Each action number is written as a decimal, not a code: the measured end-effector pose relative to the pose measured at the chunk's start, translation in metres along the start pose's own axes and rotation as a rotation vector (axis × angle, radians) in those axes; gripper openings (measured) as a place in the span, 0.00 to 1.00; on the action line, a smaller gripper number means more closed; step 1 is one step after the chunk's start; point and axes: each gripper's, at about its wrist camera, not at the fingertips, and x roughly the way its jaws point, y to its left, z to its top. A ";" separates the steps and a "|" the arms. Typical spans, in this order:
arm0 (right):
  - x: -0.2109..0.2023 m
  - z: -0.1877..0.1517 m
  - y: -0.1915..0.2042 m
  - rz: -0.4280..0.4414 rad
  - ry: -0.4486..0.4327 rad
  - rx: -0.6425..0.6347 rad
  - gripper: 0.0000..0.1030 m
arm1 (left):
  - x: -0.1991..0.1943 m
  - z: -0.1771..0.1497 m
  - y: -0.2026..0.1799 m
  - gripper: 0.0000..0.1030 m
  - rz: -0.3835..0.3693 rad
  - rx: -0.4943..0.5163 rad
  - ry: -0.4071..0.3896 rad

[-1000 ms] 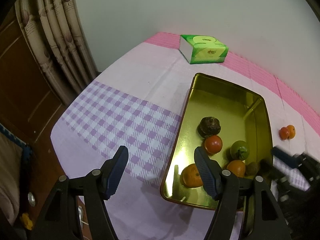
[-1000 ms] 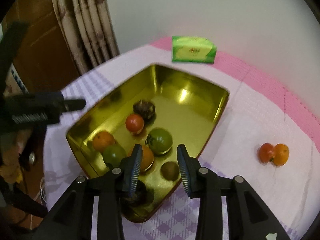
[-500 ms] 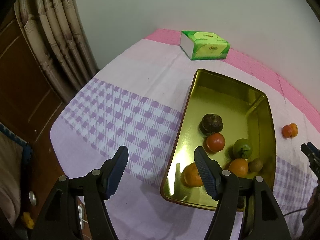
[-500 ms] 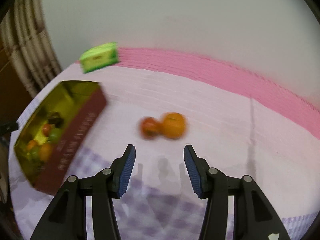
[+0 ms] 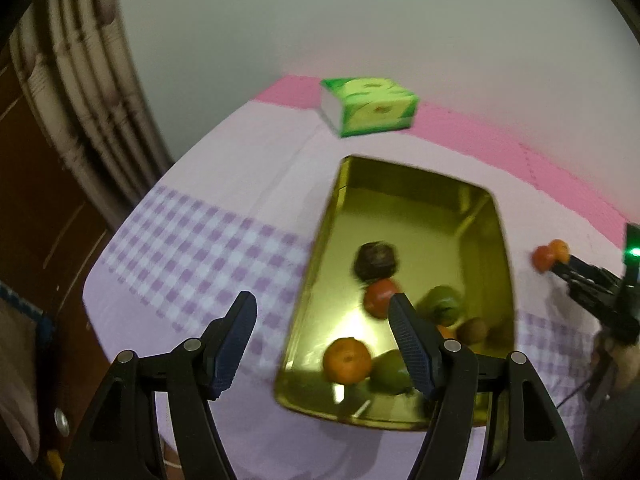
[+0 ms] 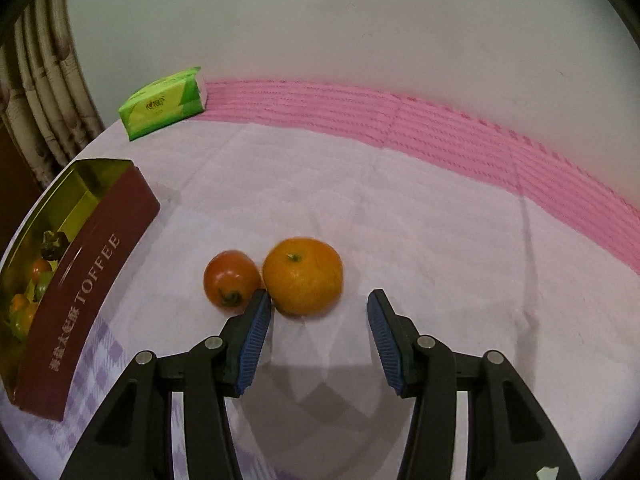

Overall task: Organize fruits
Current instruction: 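Grasp the orange beside the red tomato with the right gripper, then grasp the red tomato with the left gripper, then carry the red tomato into the tin and release it with the left gripper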

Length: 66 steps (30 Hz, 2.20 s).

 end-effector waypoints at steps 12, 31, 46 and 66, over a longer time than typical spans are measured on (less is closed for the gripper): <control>-0.012 -0.017 -0.018 0.018 -0.010 0.036 0.36 | 0.012 0.020 -0.130 0.67 -0.186 0.217 0.039; -0.053 -0.065 -0.100 -0.175 -0.015 0.209 0.37 | 0.100 0.029 -0.255 0.64 -0.289 0.278 0.216; -0.055 -0.068 -0.102 -0.176 -0.015 0.205 0.39 | 0.114 0.024 -0.273 0.34 -0.202 0.356 0.180; -0.053 -0.069 -0.100 -0.188 -0.013 0.198 0.39 | 0.025 0.016 -0.159 0.34 -0.130 0.213 0.129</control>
